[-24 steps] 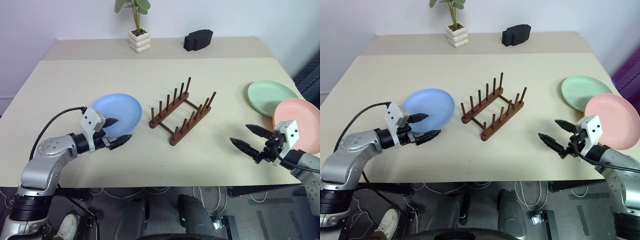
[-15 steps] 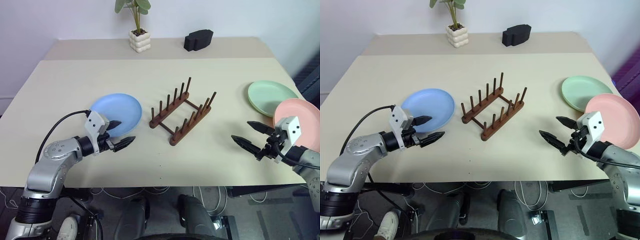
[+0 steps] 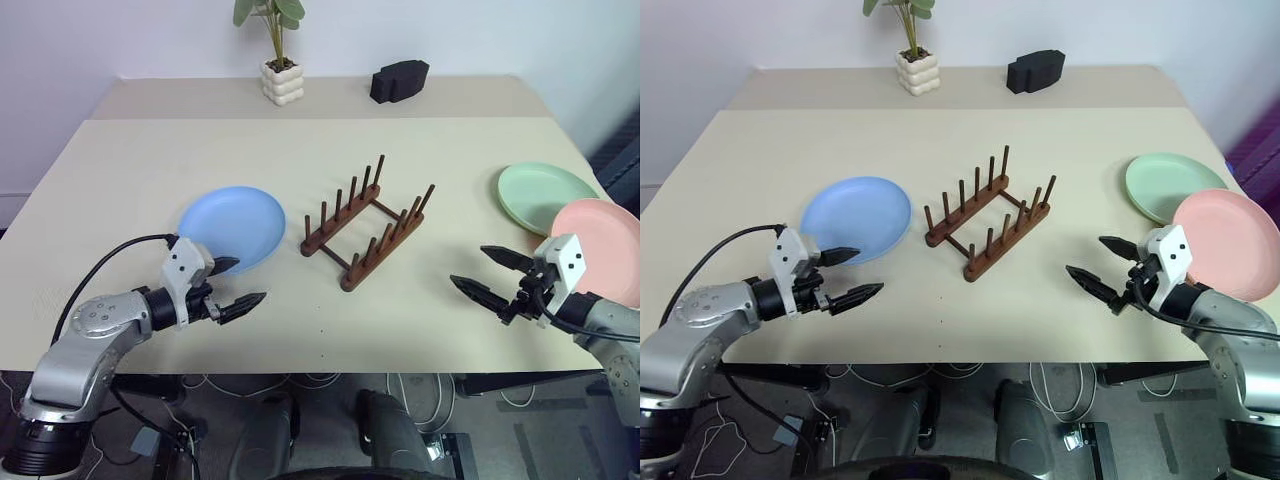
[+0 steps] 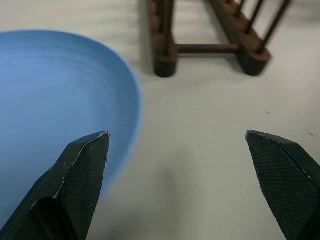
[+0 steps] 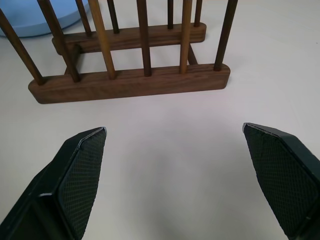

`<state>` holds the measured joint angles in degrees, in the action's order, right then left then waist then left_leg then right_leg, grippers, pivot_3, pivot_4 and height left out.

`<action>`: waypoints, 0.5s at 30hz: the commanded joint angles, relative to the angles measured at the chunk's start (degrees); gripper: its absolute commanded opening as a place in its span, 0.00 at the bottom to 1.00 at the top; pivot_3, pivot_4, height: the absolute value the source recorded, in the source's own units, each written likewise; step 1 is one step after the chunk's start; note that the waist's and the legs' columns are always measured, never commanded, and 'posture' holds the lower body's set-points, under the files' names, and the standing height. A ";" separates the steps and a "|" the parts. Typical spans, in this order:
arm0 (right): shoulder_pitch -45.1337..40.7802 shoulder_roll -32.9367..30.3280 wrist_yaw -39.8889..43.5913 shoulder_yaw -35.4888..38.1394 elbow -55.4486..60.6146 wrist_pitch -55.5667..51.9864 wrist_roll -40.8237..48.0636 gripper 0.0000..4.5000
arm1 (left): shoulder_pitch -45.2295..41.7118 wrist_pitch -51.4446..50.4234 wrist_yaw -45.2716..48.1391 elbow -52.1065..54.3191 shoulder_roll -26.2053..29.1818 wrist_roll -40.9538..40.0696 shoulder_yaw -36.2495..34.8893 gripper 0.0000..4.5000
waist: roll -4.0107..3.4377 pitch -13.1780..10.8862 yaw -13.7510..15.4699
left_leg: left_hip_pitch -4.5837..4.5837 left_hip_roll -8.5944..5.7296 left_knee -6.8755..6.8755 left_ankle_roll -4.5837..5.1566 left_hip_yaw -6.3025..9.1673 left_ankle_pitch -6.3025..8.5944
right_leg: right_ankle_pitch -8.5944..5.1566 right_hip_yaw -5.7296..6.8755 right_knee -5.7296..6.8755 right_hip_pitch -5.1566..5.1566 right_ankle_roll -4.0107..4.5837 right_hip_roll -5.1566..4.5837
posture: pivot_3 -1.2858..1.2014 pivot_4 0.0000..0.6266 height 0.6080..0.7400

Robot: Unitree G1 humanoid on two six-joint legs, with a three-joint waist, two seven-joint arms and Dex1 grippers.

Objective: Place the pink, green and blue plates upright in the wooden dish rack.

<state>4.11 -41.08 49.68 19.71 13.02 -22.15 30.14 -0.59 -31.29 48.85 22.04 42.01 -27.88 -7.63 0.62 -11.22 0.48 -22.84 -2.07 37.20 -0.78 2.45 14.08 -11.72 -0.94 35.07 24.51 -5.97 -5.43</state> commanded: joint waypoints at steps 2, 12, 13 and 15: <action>2.18 1.57 -1.18 0.69 4.98 0.03 1.45 0.99 | 0.35 -2.32 3.56 4.14 2.34 -3.04 0.94 1.00 | 0.01 0.00 0.08 | 0.00 0.00 0.00 0.00 -0.01 0.00 | 0.00 0.00 0.00 0.00 0.00 0.00 | 0.52 0.24 0.97; 6.88 4.20 -5.61 -0.41 13.33 -1.32 2.41 0.99 | -7.86 -0.76 1.72 2.64 -3.63 3.98 16.09 1.00 | 0.08 0.06 0.30 | 0.02 -0.02 0.00 0.00 0.01 0.00 | -0.09 0.01 -0.02 -0.06 -0.14 -0.02 | 0.52 0.24 0.97; 7.33 4.53 -6.11 -0.47 14.10 -1.43 2.43 0.99 | -9.27 -0.35 0.42 0.96 -5.33 6.02 18.02 1.00 | 0.11 0.07 0.24 | 0.02 -0.03 0.03 0.00 0.01 0.00 | -0.09 0.00 -0.03 -0.08 -0.14 -0.02 | 0.52 0.24 0.97; 8.64 5.00 -6.99 -0.21 15.99 -1.74 2.79 0.99 | -11.92 -0.09 -1.65 -2.08 -8.85 8.76 21.49 1.00 | 0.14 0.07 0.25 | 0.02 -0.06 0.02 0.00 -0.01 0.00 | -0.05 -0.02 -0.04 -0.08 -0.09 -0.05 | 0.52 0.24 0.97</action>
<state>12.13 -36.48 43.51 18.42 25.68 -23.87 31.90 -11.04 -32.68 48.76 21.16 34.15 -21.44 12.11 0.76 -11.16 0.73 -22.82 -2.12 37.23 -0.78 2.46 14.08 -11.76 -0.94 35.04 24.43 -6.06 -5.46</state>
